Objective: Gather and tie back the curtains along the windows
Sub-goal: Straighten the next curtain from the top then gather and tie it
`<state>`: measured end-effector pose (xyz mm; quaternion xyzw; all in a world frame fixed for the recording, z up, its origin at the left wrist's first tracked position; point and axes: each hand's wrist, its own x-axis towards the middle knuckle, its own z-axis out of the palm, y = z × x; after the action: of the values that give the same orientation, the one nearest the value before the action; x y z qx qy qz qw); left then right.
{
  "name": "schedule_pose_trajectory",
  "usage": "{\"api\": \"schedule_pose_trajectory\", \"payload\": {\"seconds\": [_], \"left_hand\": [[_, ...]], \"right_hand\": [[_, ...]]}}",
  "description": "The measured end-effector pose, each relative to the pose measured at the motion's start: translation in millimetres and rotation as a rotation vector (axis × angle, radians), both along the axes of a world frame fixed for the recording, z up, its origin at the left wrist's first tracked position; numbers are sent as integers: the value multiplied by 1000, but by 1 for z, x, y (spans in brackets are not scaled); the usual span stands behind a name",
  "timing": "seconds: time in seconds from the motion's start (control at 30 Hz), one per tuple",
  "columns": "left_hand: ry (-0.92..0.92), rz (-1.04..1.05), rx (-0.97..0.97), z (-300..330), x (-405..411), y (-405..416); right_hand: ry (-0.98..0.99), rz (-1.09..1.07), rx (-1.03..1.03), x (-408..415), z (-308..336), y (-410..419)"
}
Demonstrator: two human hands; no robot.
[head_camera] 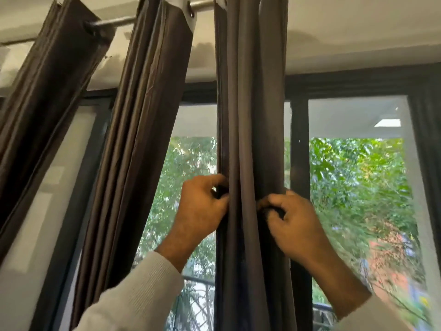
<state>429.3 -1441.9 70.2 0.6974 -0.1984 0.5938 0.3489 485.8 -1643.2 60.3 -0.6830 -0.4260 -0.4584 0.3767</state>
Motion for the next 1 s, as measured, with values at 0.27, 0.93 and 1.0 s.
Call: {"api": "schedule_pose_trajectory", "payload": {"seconds": [0.27,0.93,1.0], "left_hand": [[16,-226,-74,-87,-16,21],[114,-308,-25,-160,-59,20],[147,-317,-49,-164,-64,19]], "right_hand": [[48,118,216,-73,-82,13],[305,-55,296,-131,-172,47],[314,-22,317,-138,-173,46]]}}
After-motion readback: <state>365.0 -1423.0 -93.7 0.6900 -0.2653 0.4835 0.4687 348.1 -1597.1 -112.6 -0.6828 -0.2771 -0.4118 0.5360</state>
